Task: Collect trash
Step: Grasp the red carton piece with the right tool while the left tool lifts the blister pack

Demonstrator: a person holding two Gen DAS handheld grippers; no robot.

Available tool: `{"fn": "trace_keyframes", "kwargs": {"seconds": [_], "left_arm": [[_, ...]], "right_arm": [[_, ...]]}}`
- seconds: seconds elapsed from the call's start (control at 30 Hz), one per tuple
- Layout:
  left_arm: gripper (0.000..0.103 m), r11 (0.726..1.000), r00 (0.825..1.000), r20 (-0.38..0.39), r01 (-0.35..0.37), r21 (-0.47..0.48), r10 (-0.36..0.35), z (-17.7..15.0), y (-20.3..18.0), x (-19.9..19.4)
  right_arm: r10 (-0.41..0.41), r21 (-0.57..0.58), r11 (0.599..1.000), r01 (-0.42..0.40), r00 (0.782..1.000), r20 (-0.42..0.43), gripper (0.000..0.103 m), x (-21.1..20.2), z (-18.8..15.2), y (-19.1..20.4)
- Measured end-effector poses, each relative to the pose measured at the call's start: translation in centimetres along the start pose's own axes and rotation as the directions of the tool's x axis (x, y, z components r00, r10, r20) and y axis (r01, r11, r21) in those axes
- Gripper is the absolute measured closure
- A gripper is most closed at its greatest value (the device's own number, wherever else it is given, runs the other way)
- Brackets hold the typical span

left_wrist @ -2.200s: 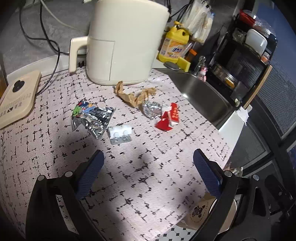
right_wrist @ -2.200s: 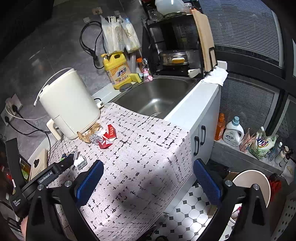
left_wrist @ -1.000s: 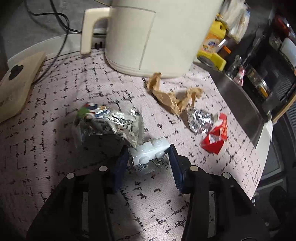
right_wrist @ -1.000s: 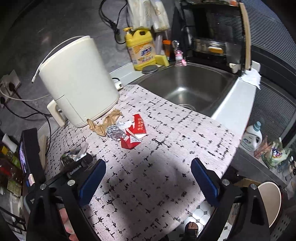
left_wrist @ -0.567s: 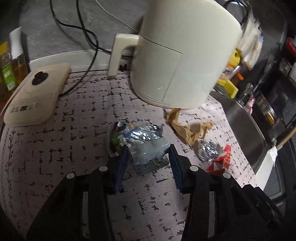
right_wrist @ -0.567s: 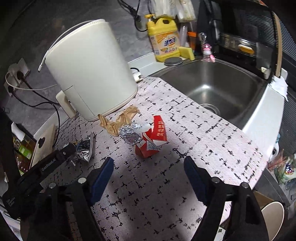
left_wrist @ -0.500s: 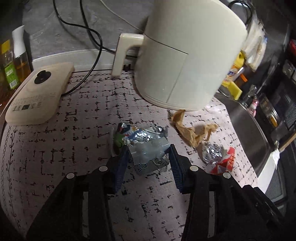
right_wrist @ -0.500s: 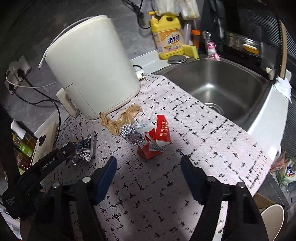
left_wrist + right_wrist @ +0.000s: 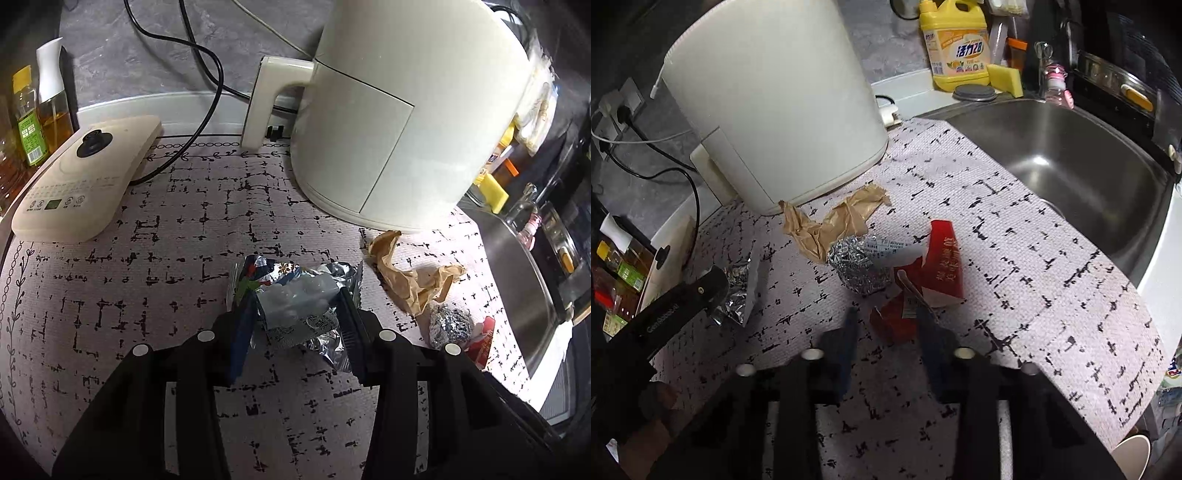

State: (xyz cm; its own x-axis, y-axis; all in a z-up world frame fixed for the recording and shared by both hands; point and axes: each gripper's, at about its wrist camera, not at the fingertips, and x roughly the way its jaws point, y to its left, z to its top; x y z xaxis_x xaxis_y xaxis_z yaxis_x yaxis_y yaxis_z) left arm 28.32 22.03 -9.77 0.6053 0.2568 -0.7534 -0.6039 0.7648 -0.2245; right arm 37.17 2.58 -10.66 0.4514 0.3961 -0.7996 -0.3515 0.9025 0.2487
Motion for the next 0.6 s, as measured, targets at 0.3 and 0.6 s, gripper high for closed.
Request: {"fn": "trace_keyframes", "kwargs": {"seconds": [0.3, 0.6], "left_arm": [[0.059, 0.998, 0.998, -0.020, 0.053, 0.035, -0.052, 0.1, 0.0, -0.9], [0.059, 0.994, 0.996, 0.007, 0.089, 0.063, -0.089, 0.9, 2.8, -4.4]], "right_arm": [[-0.009, -0.014, 1.000, 0.010, 0.999, 0.045, 0.100, -2.0, -0.8, 1.9], [-0.001, -0.021, 1.000, 0.004, 0.995, 0.098, 0.100, -5.4, -2.1, 6.4]]}}
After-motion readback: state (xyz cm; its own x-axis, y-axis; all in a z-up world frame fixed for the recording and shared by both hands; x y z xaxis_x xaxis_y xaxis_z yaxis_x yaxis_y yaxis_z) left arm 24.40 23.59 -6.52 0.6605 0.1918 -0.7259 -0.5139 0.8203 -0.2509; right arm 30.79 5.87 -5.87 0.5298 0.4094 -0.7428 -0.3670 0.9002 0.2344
